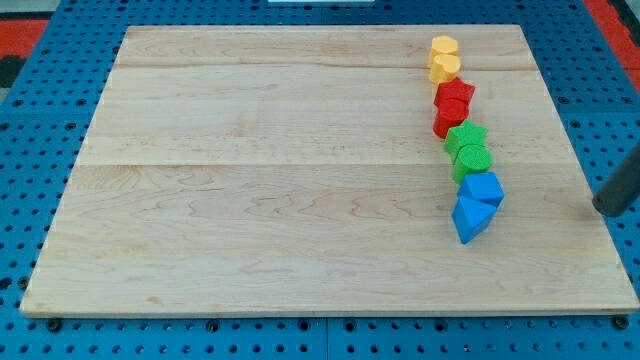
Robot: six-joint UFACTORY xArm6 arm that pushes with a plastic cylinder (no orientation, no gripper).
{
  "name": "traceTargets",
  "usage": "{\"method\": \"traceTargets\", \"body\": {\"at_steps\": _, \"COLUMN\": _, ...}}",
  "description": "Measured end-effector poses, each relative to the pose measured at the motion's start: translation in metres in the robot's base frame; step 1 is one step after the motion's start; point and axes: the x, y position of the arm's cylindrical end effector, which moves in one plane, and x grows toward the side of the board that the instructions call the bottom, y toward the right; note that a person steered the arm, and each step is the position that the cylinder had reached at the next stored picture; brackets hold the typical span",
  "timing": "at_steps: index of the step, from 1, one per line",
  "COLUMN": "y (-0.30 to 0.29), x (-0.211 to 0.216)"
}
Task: Adjust red green and blue blocks in a vertical line
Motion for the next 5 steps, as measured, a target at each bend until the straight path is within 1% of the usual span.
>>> {"method": "traceTargets", "body": {"at_steps": 1, "y": -0.021, "x": -0.012}}
{"method": "traceTargets", "body": {"at_steps": 3, "y": -0.08, "x": -0.011}}
{"method": "traceTargets", "body": {"at_steps": 5, "y": -0.105, "x": -0.01}}
